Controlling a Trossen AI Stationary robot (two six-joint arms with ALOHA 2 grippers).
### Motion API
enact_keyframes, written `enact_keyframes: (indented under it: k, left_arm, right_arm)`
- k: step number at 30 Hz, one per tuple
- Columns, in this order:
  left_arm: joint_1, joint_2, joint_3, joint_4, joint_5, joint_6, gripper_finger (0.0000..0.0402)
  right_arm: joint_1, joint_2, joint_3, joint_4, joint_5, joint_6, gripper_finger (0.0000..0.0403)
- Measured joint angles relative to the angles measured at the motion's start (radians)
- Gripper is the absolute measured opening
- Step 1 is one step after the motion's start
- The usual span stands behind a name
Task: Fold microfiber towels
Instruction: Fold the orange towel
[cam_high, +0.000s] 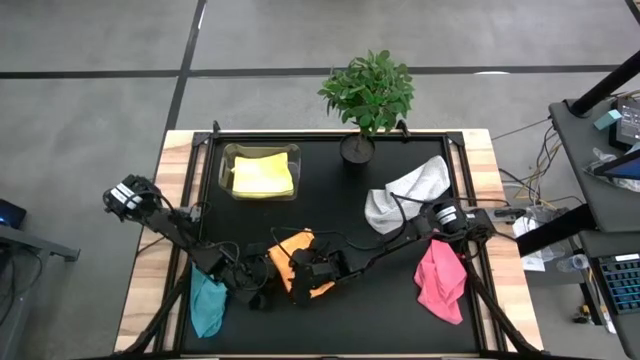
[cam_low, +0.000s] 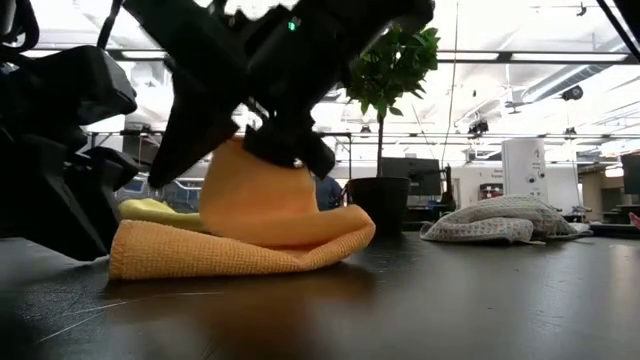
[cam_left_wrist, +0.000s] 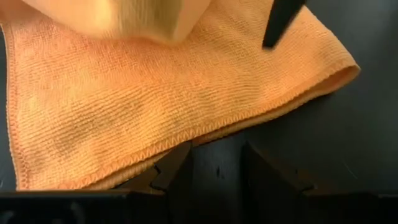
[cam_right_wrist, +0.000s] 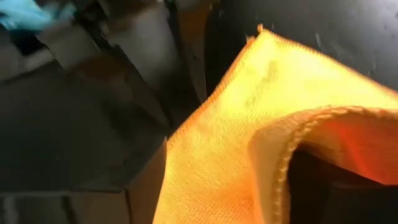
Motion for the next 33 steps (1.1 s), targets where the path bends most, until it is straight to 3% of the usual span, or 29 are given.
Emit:
enact_keyframes:
  k: [4,11,17,19,22,27,33]
  left_arm:
    - [0.0,-0.004,0.0,0.0,-0.001,0.0,0.0136]
    - [0.005,-0.009,-0.001,0.018,-0.017,0.028,0.0136]
    - [0.006,-0.009,-0.001,0.018,-0.019,0.026,0.0136]
    - [0.006,-0.009,-0.001,0.018,-0.019,0.026,0.0136]
    - [0.007,-0.008,-0.002,0.019,-0.02,0.024,0.0136]
    - [0.007,-0.013,0.001,0.032,-0.024,0.029,0.0136]
    - [0.008,-0.101,0.021,0.023,0.0,0.105,0.0136]
  right_arm:
    - [0.0,0.009,0.0,0.0,-0.065,0.002,0.0281]
    - [0.001,0.009,0.001,0.002,-0.071,-0.049,0.0307]
    - [0.021,0.009,0.001,-0.008,-0.066,-0.459,0.0302]
    - [0.028,0.011,0.001,0.019,-0.061,-0.53,0.0297]
    - [0.028,0.011,0.001,0.019,-0.028,-0.428,0.0289]
    - [0.001,0.008,0.009,0.014,-0.253,-0.121,0.028]
    - [-0.002,0.005,0.012,0.009,-0.202,-0.12,0.028]
